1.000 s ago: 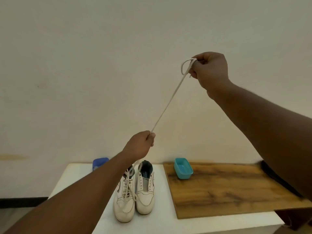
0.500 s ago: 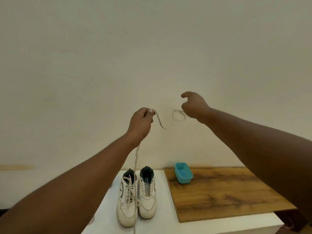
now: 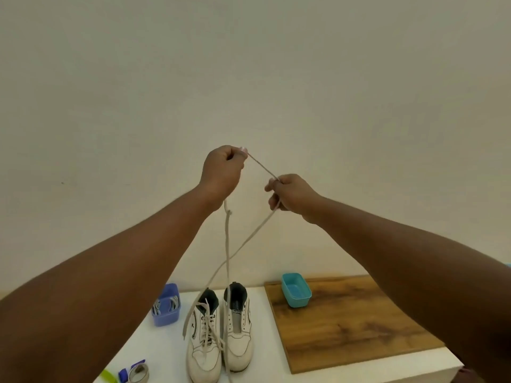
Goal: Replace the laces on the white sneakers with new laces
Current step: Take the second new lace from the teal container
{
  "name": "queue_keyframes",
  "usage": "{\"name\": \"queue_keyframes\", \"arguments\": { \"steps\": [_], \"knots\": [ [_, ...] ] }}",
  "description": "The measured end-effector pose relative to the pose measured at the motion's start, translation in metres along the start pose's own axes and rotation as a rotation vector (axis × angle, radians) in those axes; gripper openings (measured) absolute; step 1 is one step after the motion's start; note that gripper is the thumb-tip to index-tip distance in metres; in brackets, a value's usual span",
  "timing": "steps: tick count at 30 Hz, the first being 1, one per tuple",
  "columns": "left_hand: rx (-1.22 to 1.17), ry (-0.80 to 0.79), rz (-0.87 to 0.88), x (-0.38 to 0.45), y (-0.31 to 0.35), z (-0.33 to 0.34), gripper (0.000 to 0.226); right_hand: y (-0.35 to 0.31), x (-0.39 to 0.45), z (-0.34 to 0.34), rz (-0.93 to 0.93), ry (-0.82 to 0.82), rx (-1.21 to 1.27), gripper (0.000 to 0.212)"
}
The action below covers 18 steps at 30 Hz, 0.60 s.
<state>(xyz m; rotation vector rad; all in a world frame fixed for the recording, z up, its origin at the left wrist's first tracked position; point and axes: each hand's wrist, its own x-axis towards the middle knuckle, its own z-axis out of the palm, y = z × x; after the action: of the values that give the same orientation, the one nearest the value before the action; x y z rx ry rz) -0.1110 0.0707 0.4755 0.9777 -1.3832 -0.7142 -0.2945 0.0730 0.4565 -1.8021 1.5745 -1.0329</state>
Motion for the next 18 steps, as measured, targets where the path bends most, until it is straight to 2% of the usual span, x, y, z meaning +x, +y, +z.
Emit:
{"name": "queue_keyframes", "arguments": {
  "steps": [2, 5, 8, 10, 13, 15, 18],
  "knots": [
    [-0.140, 0.023, -0.101, -0.001, -0.003, -0.002, 0.026, 0.013, -0.003, -0.001, 0.069, 0.019, -0.064, 0.041],
    [-0.307, 0.056, -0.181, -0.005, -0.003, -0.002, 0.027, 0.027, -0.003, -0.003, 0.230, 0.108, 0.028, 0.042],
    [-0.411, -0.031, -0.186, -0.006, 0.000, 0.001, 0.027, 0.030, -0.004, 0.001, 0.301, 0.072, -0.005, 0.032],
    [-0.295, -0.142, -0.188, -0.007, 0.000, 0.004, 0.028, 0.024, -0.005, 0.010, 0.162, 0.015, 0.008, 0.033],
    [0.002, -0.251, -0.067, -0.009, -0.004, 0.011, 0.023, -0.001, -0.011, 0.023, -0.082, -0.070, 0.182, 0.032],
    [0.024, -0.205, 0.014, -0.012, -0.006, 0.015, 0.021, -0.016, -0.012, 0.029, -0.184, -0.109, 0.251, 0.031],
    [0.004, -0.057, 0.055, -0.014, -0.008, 0.014, 0.020, -0.024, -0.012, 0.031, -0.202, 0.012, 0.235, 0.029]
  ]
}}
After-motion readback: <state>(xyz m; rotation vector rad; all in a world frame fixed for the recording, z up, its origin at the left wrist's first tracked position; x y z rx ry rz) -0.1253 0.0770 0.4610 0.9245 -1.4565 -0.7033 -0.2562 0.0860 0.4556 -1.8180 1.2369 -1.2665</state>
